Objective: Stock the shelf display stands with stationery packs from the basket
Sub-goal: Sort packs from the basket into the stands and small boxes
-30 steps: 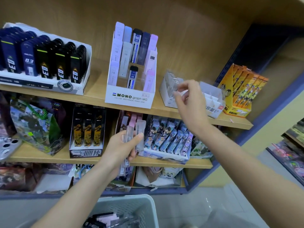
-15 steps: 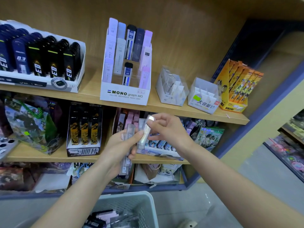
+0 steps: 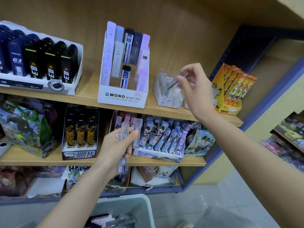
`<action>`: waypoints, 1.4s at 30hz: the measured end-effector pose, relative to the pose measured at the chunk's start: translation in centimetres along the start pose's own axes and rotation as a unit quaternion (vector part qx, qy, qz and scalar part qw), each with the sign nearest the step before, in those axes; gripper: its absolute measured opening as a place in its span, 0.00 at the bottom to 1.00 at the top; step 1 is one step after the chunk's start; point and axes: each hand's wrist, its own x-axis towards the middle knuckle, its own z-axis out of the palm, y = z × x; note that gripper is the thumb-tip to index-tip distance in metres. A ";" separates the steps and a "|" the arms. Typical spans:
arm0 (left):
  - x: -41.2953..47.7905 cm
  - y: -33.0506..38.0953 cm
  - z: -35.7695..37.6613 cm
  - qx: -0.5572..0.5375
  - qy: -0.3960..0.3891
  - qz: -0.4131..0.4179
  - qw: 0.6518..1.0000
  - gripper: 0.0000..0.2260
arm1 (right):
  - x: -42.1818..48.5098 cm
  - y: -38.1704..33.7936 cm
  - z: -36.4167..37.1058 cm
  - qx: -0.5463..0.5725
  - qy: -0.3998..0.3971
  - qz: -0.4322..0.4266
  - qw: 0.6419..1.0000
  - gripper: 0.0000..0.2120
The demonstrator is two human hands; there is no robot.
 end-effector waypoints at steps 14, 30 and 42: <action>0.4 -0.1 -0.3 0.001 -0.007 -0.001 1.000 0.04 | 1.5 3.6 1.7 -0.099 -0.069 0.039 0.992 0.07; -0.5 0.1 0.5 0.076 -0.071 0.055 0.993 0.03 | -7.9 -0.8 3.6 0.060 -0.272 0.152 0.948 0.01; -0.3 0.9 1.6 0.102 -0.086 0.011 0.991 0.15 | -4.0 -1.1 -1.4 0.088 -0.076 0.142 0.983 0.05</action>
